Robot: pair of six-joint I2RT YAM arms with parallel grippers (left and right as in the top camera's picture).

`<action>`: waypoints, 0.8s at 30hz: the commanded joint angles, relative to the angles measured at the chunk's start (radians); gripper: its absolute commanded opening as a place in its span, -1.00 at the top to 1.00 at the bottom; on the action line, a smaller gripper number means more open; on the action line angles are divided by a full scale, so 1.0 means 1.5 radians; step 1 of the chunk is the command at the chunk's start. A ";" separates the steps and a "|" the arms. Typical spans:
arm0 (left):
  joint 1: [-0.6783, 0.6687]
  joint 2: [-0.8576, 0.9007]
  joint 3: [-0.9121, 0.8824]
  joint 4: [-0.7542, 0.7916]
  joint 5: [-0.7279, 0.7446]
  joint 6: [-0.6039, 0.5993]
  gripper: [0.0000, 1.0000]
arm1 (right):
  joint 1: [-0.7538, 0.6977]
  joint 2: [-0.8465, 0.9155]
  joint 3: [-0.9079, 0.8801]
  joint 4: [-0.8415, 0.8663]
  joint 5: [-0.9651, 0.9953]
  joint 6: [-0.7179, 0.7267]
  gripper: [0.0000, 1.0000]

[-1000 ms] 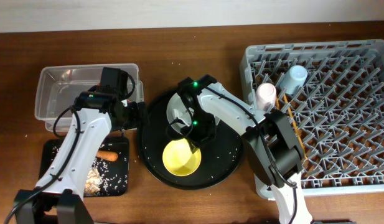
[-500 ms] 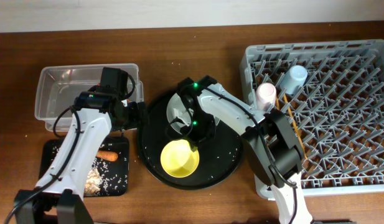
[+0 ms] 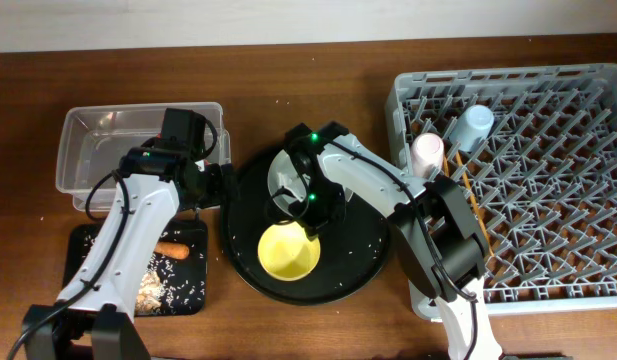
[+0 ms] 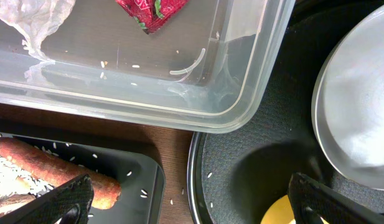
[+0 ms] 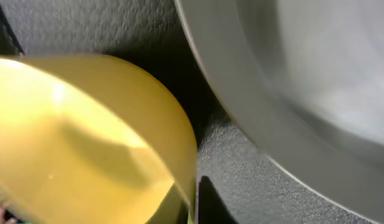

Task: Sort waste into correct bins and load items into the dishwasher rack
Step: 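Lift the yellow bowl and carry it to the rack's far right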

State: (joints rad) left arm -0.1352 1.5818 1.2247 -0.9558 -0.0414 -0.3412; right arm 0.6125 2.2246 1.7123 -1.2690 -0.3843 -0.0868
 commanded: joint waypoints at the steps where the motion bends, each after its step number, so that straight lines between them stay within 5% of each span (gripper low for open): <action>1: 0.002 -0.009 0.001 0.001 0.000 -0.002 -0.98 | 0.002 -0.009 0.009 -0.023 -0.003 -0.004 0.92; 8: 0.002 -0.009 0.001 0.001 0.000 -0.002 -0.98 | -0.076 -0.111 0.179 -0.089 0.041 -0.006 0.92; 15: 0.002 -0.009 0.001 0.001 0.000 -0.002 -0.99 | -0.332 -0.180 0.260 -0.073 0.480 0.101 0.92; 18: 0.002 -0.009 0.001 0.001 0.000 -0.002 -0.98 | -0.456 -0.179 0.259 0.022 0.646 0.101 0.92; 24: 0.002 -0.009 0.001 0.001 0.000 -0.002 -0.98 | -0.630 -0.151 0.257 0.237 0.773 0.101 0.92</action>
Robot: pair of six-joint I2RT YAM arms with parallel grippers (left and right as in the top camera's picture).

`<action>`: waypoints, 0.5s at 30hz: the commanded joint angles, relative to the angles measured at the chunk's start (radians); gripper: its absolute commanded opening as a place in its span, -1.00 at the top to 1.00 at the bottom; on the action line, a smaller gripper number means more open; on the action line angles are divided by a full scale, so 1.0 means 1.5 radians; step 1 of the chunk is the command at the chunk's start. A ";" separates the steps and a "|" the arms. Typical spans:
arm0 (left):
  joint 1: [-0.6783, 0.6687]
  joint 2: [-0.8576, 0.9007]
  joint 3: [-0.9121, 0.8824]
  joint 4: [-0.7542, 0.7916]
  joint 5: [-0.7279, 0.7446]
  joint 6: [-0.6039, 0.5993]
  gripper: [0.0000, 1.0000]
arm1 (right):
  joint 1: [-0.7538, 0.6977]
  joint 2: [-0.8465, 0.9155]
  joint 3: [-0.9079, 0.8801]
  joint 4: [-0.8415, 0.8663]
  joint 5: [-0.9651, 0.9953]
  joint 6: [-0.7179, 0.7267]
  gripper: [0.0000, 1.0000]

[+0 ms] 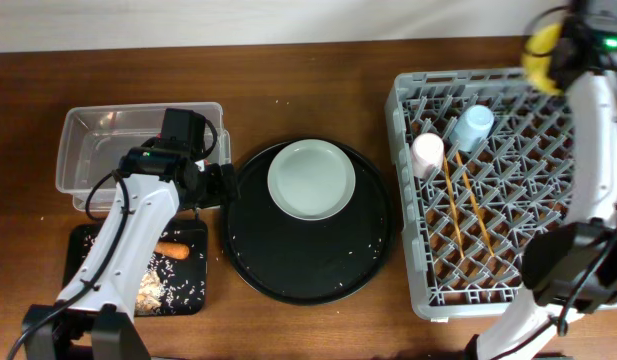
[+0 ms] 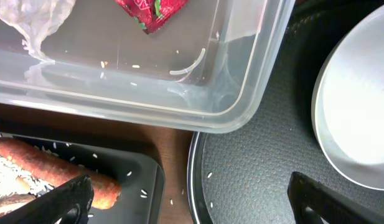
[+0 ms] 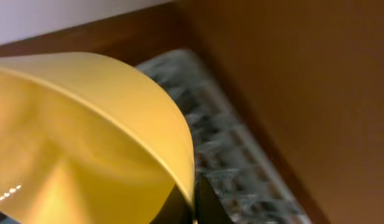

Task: Sort waste into correct bins and load items into the dishwasher rack
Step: 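Lift the yellow bowl and carry it to the rack's far right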

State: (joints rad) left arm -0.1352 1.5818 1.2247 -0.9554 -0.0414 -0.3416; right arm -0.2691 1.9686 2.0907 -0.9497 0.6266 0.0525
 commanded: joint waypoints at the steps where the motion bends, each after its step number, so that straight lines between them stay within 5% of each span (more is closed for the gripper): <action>1: 0.002 -0.009 0.001 0.001 0.000 -0.002 -0.98 | -0.068 0.032 0.003 0.031 0.129 0.008 0.92; 6: 0.002 -0.009 0.001 0.001 0.000 -0.002 -0.98 | -0.123 0.087 -0.011 0.065 0.252 0.003 0.92; 15: 0.002 -0.009 0.001 0.001 0.000 -0.002 -0.98 | -0.116 0.161 -0.013 0.090 0.271 -0.101 0.92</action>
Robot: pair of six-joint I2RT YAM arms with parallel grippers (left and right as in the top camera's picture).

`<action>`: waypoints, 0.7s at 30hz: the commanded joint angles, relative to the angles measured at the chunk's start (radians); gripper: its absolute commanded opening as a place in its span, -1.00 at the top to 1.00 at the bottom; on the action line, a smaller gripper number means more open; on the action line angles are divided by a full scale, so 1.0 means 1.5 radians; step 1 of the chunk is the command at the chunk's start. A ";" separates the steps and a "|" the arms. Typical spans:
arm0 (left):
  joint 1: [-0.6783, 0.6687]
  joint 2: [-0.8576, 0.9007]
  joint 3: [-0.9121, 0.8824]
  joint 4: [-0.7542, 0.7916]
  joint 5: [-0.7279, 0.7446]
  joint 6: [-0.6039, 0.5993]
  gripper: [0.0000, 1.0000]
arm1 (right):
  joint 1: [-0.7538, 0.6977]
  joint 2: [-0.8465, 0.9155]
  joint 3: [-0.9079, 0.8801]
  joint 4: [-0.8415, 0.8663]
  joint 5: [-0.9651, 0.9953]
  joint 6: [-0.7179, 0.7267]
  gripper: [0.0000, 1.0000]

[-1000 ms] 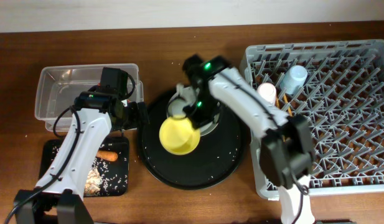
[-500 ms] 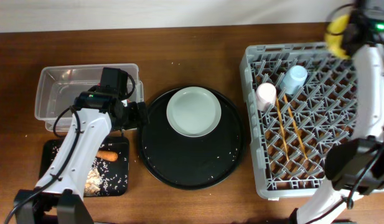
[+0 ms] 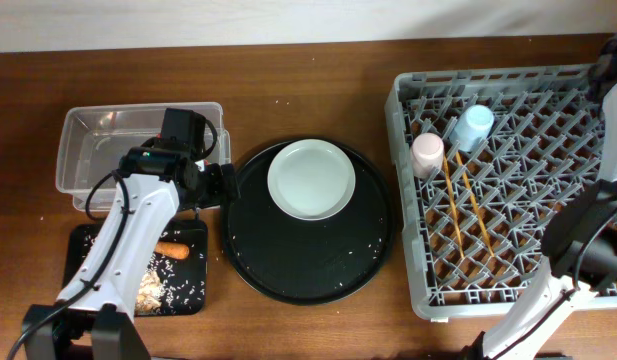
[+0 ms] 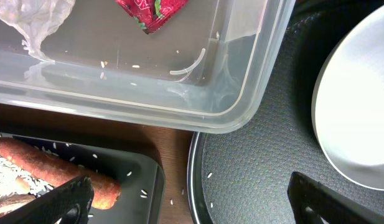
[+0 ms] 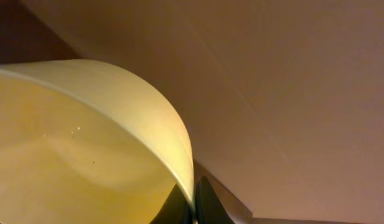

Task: Sort waste into correct bins and load items into the dishwasher rack
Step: 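Lift the yellow bowl and carry it to the rack's far right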

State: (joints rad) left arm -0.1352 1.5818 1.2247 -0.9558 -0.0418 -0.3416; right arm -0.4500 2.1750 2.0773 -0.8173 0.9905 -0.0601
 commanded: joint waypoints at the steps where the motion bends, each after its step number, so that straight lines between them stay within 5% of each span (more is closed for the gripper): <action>1: 0.002 -0.009 0.001 0.001 0.000 -0.002 -0.98 | 0.005 0.034 -0.006 -0.001 0.028 -0.027 0.92; 21: 0.002 -0.009 0.001 0.001 0.001 -0.002 -0.98 | 0.118 0.052 -0.063 -0.004 0.026 -0.027 0.92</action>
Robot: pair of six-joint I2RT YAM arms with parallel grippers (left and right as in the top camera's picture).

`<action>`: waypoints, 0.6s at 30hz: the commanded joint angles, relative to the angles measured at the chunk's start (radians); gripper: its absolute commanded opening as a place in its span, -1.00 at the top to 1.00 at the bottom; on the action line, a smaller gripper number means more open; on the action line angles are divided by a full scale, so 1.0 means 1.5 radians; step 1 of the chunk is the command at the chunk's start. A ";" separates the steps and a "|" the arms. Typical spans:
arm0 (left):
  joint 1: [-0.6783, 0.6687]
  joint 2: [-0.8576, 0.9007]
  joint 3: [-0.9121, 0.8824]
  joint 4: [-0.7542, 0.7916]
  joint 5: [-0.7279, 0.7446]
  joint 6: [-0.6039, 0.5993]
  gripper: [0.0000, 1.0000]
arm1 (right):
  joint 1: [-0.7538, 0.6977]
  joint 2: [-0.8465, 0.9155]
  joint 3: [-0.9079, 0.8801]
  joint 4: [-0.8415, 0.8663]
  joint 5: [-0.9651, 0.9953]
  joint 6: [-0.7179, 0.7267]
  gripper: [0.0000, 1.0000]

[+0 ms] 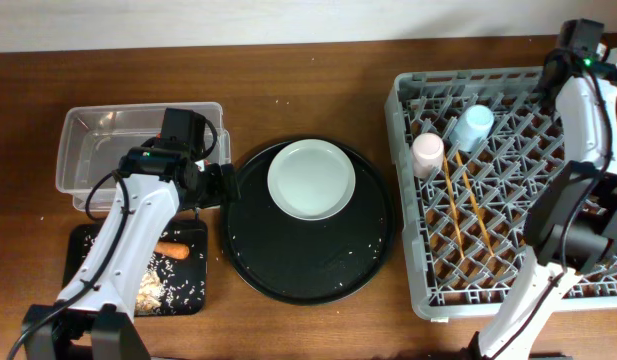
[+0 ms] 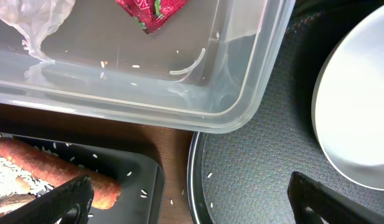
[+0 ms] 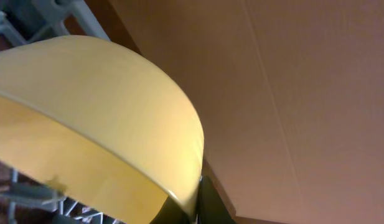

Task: Sort waste into correct bins and load items into the dishwasher rack
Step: 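Lift the yellow bowl and carry it to the rack's far right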

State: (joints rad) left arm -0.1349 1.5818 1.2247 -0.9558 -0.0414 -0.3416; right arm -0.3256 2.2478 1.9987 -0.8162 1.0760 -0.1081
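Observation:
A yellow bowl (image 3: 92, 118) fills the right wrist view, with my right gripper (image 3: 195, 202) shut on its rim. From overhead that gripper (image 1: 580, 38) hangs over the far right corner of the grey dishwasher rack (image 1: 508, 270), and the bowl itself is hidden there. A pale green plate (image 1: 310, 179) rests on the round black tray (image 1: 308, 265). My left gripper (image 2: 192, 208) stands open and holds nothing, low over the gap between that tray and the clear bin (image 2: 241, 106).
The rack holds a pink cup (image 1: 427, 152), a blue cup (image 1: 475, 125) and chopsticks (image 1: 466, 215). Inside the clear bin lie a red wrapper (image 2: 148, 12) and white plastic (image 2: 36, 22). A small black tray (image 1: 83, 245) carries a carrot (image 1: 173, 250) and rice.
My right gripper, then nearly off the overhead view's right edge, now shows over the rack's far right corner, the yellow bowl still in it. Rack bars now show beside the bowl. The left arm is unmoved.
My right gripper was shut on the yellow bowl on the round black tray beside the plate. Then it held the bowl high over the rack's far right corner, then at the view's right edge, and now over that corner again. My left gripper stayed open throughout.

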 commanded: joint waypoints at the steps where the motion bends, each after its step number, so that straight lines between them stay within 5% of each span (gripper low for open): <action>1: 0.002 -0.009 0.001 0.001 0.000 -0.002 -0.98 | 0.044 0.004 -0.011 -0.005 -0.032 0.005 0.91; 8: 0.002 -0.009 0.001 0.001 0.000 -0.001 -0.98 | 0.095 0.004 -0.011 -0.041 -0.095 0.005 0.32; 18: 0.002 -0.009 0.001 0.001 0.000 -0.001 -0.98 | 0.104 -0.004 -0.008 -0.110 -0.229 0.007 0.30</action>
State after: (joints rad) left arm -0.1352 1.5818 1.2247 -0.9558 -0.0414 -0.3416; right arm -0.1757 2.2482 1.9919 -0.9703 0.8330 -0.1085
